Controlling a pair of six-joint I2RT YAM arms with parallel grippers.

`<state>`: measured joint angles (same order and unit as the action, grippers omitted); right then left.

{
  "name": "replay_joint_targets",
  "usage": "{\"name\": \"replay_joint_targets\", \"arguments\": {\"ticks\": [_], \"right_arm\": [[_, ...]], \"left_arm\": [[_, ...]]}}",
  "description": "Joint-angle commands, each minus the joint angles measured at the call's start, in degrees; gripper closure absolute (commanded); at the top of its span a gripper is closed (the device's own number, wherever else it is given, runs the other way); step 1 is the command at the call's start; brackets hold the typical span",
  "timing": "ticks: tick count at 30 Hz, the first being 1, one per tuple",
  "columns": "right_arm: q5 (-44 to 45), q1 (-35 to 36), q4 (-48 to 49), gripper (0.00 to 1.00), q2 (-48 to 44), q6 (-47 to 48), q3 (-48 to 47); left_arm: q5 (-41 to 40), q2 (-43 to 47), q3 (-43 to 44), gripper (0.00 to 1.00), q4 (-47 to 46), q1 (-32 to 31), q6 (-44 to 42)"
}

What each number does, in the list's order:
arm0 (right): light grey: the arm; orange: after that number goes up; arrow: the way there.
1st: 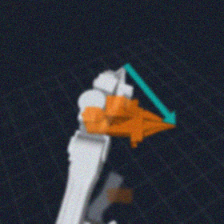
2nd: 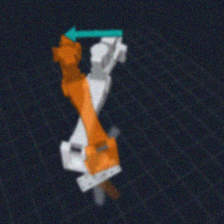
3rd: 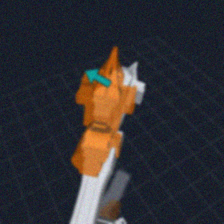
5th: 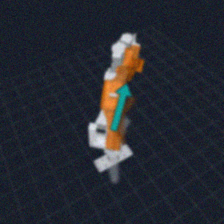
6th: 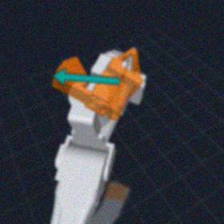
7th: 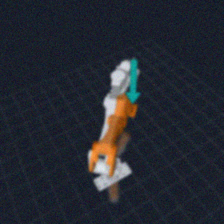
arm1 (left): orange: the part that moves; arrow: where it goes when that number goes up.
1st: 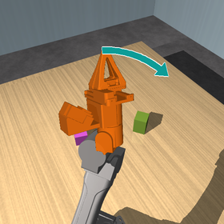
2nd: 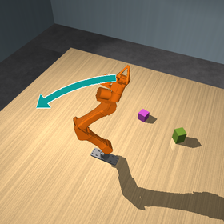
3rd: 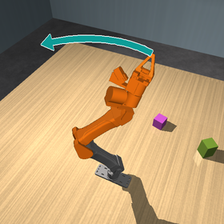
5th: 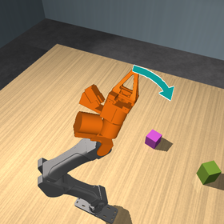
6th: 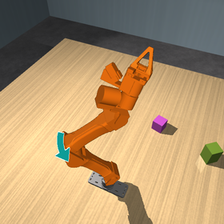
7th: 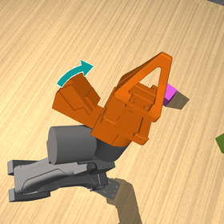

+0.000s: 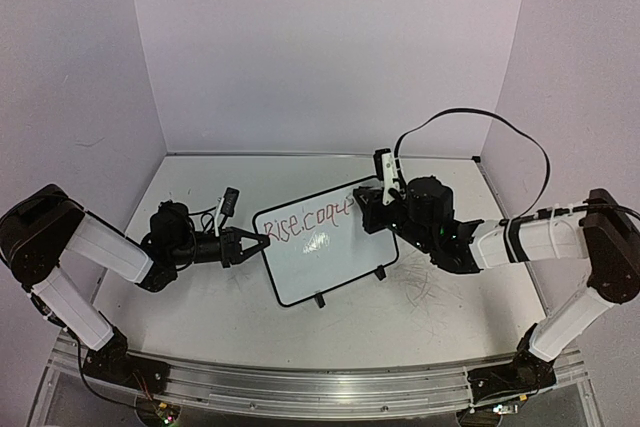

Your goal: Write a sentence on the whiteboard

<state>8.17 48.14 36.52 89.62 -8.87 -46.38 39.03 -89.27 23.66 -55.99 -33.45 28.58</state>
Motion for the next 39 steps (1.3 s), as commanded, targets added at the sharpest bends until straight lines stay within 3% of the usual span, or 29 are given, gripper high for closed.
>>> {"name": "replay_joint_targets", "arguments": {"ticks": [1,16,23,39], "right_arm": [[-0.5,-0.2,-0.2,1.0,-0.3,-1.9,2.4],[7.0,-0.8,-0.5,1.0,-5.5,1.0,3.6],[-2.3,-0.9,1.8,1.0,-5.7,3.1,3.0],[0.1,-1.3,3.1,1.0,-3.0,3.4,1.1]], "left_arm": [[0.4,-1.1,1.0,1.0,2.7,0.0,-1.3],[0.3,-0.5,0.8,1.0,2.9,-0.1,-1.2],[0.4,-0.8,1.0,1.0,2.9,0.0,-1.3],[0.3,-0.4,0.6,1.0,3.0,-0.1,-1.4]]}}
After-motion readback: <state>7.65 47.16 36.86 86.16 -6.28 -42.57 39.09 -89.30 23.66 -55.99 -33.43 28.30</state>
